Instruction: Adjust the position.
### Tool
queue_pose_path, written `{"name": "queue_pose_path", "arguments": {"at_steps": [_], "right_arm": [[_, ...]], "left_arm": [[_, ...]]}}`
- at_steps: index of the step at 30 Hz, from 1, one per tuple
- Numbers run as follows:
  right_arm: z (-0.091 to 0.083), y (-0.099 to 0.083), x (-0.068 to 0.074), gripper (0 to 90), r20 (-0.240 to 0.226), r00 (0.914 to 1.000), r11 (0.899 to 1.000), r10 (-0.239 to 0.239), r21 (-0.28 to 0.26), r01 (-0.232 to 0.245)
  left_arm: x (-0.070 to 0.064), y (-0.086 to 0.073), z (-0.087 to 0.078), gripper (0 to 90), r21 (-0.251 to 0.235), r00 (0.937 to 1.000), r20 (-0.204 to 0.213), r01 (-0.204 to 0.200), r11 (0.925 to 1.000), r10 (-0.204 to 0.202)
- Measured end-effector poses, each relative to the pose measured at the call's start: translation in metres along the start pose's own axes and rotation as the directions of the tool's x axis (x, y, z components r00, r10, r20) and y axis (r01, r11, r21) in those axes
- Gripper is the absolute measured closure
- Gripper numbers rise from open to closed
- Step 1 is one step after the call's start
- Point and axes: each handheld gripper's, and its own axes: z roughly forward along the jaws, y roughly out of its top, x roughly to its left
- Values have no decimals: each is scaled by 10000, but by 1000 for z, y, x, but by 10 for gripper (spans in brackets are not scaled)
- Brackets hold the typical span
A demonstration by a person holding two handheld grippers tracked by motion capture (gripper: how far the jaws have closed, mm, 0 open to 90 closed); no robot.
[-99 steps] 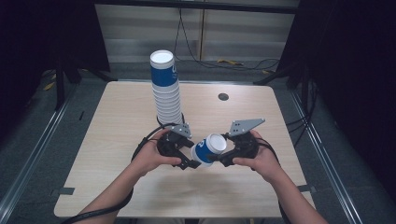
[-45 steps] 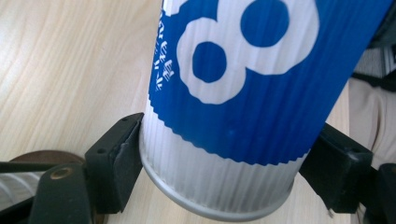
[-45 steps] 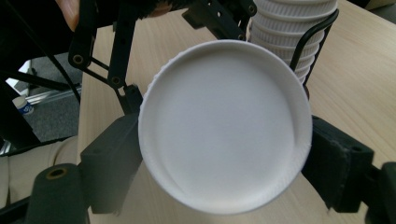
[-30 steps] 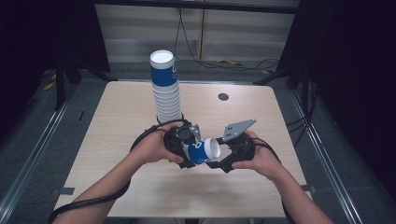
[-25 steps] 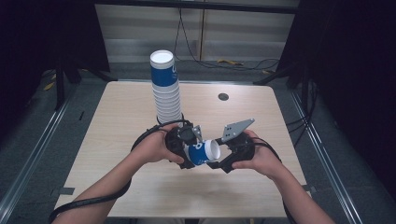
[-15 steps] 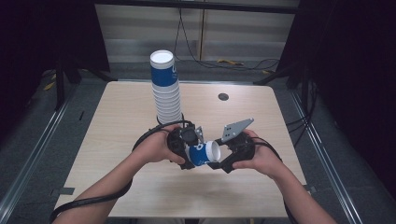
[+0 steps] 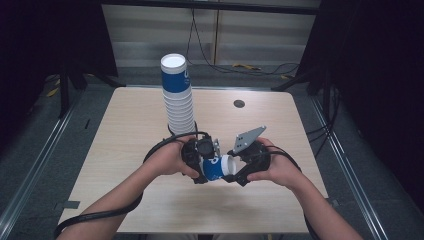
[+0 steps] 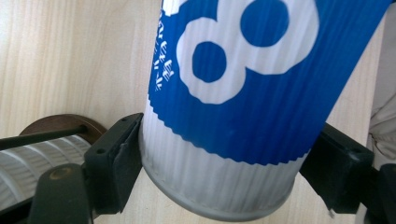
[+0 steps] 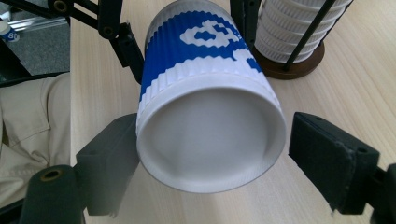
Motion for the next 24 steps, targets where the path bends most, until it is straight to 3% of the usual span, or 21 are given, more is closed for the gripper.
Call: {"name": "queue_pose_path", "arguments": {"at_steps": [7, 24], "right_arm": [[0, 3, 1, 169, 17, 9997, 9986, -232, 479, 231], [4, 8, 2, 166, -115, 9989, 9954, -456, 833, 463]], "left_arm": [[-1, 1, 2, 204, 78, 10000, 6, -24, 10000, 24], [0, 3, 2, 204, 316, 9999, 105, -93, 9995, 90]]}}
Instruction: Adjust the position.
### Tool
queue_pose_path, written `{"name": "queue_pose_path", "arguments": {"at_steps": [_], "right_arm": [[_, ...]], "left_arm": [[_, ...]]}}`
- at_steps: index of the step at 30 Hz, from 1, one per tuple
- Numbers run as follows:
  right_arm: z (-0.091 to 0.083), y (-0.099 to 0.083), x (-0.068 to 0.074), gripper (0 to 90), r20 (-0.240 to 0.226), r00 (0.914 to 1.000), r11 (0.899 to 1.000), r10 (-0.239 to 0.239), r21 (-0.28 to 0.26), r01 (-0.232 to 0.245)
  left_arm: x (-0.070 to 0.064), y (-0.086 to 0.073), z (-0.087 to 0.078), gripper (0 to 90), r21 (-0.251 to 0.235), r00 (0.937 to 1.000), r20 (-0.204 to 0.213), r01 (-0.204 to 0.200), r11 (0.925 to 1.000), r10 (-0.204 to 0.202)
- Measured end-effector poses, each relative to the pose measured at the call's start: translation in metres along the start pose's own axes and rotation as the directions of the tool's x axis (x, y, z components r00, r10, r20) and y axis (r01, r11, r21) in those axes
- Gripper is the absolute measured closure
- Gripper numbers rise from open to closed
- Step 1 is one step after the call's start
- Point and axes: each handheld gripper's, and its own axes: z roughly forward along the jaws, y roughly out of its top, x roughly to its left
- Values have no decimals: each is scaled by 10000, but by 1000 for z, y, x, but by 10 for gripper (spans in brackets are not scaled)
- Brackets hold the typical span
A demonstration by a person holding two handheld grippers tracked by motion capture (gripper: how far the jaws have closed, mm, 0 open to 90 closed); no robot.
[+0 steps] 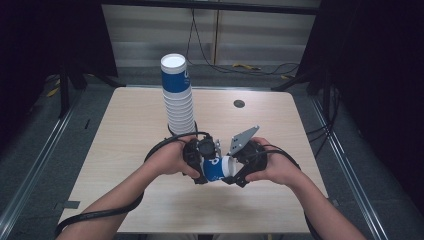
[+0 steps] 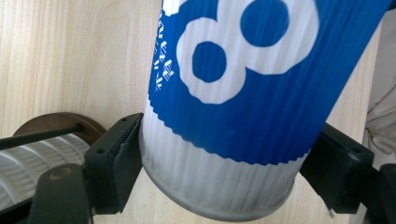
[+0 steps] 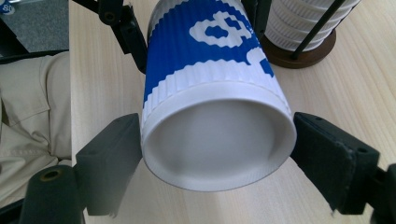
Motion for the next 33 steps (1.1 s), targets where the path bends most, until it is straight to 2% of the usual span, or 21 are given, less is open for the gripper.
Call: {"name": "queue_pose_path", "arguments": {"at_steps": [5, 13, 15, 19, 26, 28, 30, 33], "right_arm": [[-1, 3, 1, 172, 20, 10000, 9998, 67, 181, -68], [-1, 3, 1, 177, 10, 10000, 10000, 93, 35, -93], [-2, 3, 1, 179, 11, 10000, 10000, 93, -23, -93], [-3, 4, 2, 180, -2, 9998, 9998, 190, -86, -190], [-2, 5, 1, 183, 50, 10000, 9999, 10, -135, -9], [-2, 4, 0, 199, 51, 10000, 9999, -11, -144, 12], [-2, 4, 1, 273, -85, 9999, 9999, -101, -113, 100], [-1, 2, 2, 285, -129, 9997, 9998, -185, -61, 185]], "left_arm": [[-1, 1, 2, 204, -41, 9999, -42, -108, 9999, 107], [-1, 2, 0, 204, -64, 9999, 39, -99, 9999, 100], [-1, 1, 1, 204, -89, 9998, -45, -168, 9998, 168], [-1, 0, 1, 204, -30, 10000, 1, -74, 10000, 74], [-1, 1, 3, 204, 109, 9998, -25, -182, 9998, 182], [-1, 1, 3, 204, 164, 9999, -8, -161, 9997, 161], [0, 0, 3, 204, 78, 10000, -53, -56, 10000, 56], [0, -1, 2, 204, -32, 10000, -26, -2, 10000, 2]]}}
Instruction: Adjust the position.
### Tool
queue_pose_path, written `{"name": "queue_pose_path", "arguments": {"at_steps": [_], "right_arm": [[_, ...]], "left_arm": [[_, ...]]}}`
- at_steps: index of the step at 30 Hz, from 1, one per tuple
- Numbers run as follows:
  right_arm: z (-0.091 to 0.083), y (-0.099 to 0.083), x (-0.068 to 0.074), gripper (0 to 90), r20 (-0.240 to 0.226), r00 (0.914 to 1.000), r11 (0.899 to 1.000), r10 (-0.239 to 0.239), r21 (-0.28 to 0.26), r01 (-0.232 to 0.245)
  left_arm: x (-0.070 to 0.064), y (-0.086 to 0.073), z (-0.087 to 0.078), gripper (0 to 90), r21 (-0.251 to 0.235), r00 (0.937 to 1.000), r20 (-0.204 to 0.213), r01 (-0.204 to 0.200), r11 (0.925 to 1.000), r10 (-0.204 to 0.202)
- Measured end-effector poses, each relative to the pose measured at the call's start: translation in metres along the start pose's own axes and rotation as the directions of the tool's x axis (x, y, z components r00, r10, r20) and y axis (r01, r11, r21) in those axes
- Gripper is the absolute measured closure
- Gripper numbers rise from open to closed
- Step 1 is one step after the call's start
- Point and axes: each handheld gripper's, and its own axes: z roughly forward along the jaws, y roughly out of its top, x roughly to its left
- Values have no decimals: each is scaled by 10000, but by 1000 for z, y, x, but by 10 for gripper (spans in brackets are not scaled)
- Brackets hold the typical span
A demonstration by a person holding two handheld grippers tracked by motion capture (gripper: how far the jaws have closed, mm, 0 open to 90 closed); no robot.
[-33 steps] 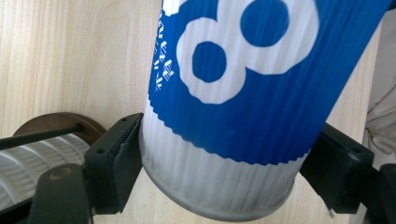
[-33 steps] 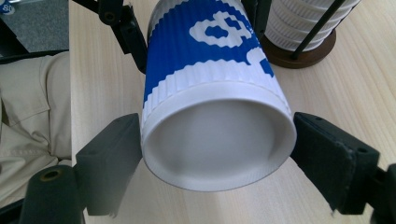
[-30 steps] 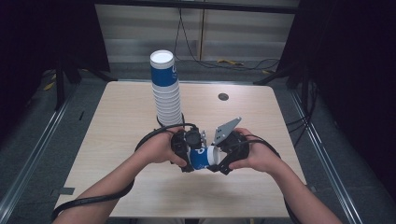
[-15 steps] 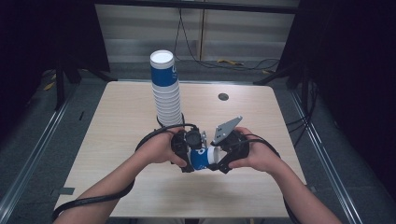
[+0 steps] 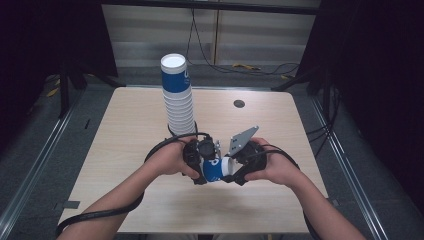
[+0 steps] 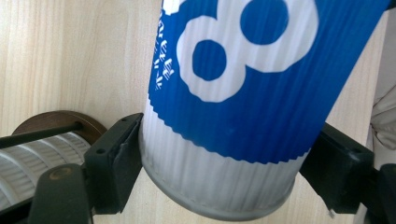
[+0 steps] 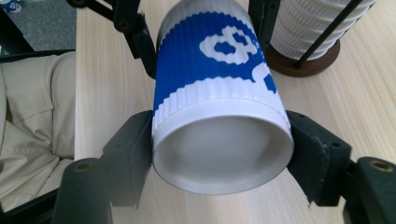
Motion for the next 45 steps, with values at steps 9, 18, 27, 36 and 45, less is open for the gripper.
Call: {"name": "queue_pose_path", "arguments": {"at_steps": [9, 18, 27, 36, 45], "right_arm": [[1, -3, -2, 290, -3, 9999, 9997, -122, -217, 122], [4, -10, -3, 290, -108, 9995, 9996, 285, 64, -284], [7, -15, -3, 292, -42, 9988, 9982, 491, 336, -489], [10, -20, -5, 302, 240, 9988, 9990, 437, 99, -439], [5, -30, -6, 302, 326, 9978, 9968, 579, -575, -559]], "left_arm": [[1, 0, -4, 204, 37, 9999, -77, -76, 10000, 76], [1, -2, -7, 204, -203, 10000, 21, -43, 9998, 44], [4, -2, -11, 202, -594, 9998, 47, -177, 9981, 180], [6, -9, -10, 173, -1229, 9988, -229, -462, 9913, 437], [14, -23, -15, 176, -2352, 9993, 338, 234, 9717, -159]]}}
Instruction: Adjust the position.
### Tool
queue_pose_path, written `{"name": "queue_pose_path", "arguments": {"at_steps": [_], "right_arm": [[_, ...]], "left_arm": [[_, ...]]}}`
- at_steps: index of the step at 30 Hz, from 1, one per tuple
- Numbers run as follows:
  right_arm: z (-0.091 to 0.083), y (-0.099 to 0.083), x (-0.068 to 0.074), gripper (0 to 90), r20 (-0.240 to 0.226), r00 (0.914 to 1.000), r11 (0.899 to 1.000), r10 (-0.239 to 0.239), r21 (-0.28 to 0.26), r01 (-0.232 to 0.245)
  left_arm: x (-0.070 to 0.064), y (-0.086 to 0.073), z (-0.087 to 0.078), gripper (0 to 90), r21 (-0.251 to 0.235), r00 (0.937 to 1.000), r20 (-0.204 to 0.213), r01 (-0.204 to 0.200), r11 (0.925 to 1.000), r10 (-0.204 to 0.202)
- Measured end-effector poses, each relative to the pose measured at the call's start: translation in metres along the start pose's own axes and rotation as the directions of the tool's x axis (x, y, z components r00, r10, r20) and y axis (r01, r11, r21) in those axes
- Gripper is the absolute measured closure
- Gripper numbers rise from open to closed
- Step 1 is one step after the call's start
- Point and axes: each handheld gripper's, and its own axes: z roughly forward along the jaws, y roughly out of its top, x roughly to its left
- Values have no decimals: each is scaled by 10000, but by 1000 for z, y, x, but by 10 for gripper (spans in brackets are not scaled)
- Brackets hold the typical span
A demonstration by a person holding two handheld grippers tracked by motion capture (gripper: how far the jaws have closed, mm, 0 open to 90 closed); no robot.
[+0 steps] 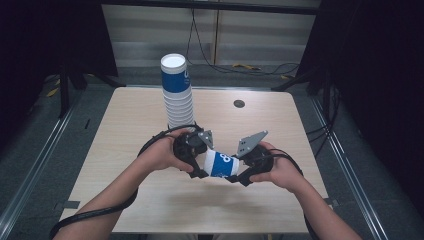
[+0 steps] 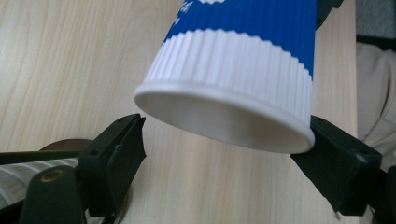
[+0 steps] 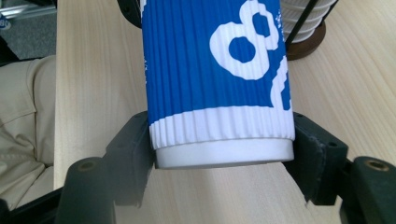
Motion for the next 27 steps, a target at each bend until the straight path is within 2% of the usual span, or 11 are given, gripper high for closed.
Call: {"name": "queue_pose_path", "arguments": {"at_steps": [1, 2, 3, 6, 8, 12, 13, 17, 21, 23, 27], "right_arm": [[0, -1, 0, 302, -28, 10000, 10000, -35, -59, 34], [-1, -2, 0, 302, -49, 10000, 9999, -22, -129, 21], [-1, -4, 0, 302, -1, 10000, 9998, 18, -199, -18], [-2, -7, 0, 301, -15, 10000, 9991, 78, -413, -79], [-2, -10, 0, 301, 138, 9998, 9982, 122, -592, -114], [-3, -16, -1, 300, 45, 9996, 9966, 277, -783, -273], [-3, -17, -1, 300, 49, 9995, 9962, 300, -817, -295], [-4, -18, -2, 300, 115, 9991, 9953, 402, -887, -390], [-5, -20, -3, 299, 91, 9986, 9935, 514, -1025, -502], [-4, -22, -3, 299, 46, 9985, 9927, 541, -1082, -533], [-3, -23, -3, 299, -55, 9977, 9904, 680, -1205, -682]], "left_arm": [[-1, -1, 1, 172, -223, 9999, 61, 100, 9997, -98], [0, -2, 0, 174, -300, 9999, 115, -22, 9995, 26], [-1, -4, 0, 181, -370, 9999, 88, 119, 9992, -116], [0, -7, -3, 176, -664, 9999, 75, 114, 9977, -109], [0, -10, -4, 177, -886, 9998, 128, 165, 9959, -154], [4, -16, -7, 175, -1271, 9997, 190, 147, 9918, -124], [4, -18, -7, 174, -1406, 9995, 148, 299, 9896, -280], [4, -21, -9, 173, -1563, 9992, 87, 393, 9869, -384], [5, -25, -10, 173, -2114, 9984, 152, 566, 9758, -546], [5, -26, -10, 173, -2215, 9992, 105, 410, 9743, -396], [5, -25, -8, 171, -2310, 9992, 110, 397, 9721, -382]]}}
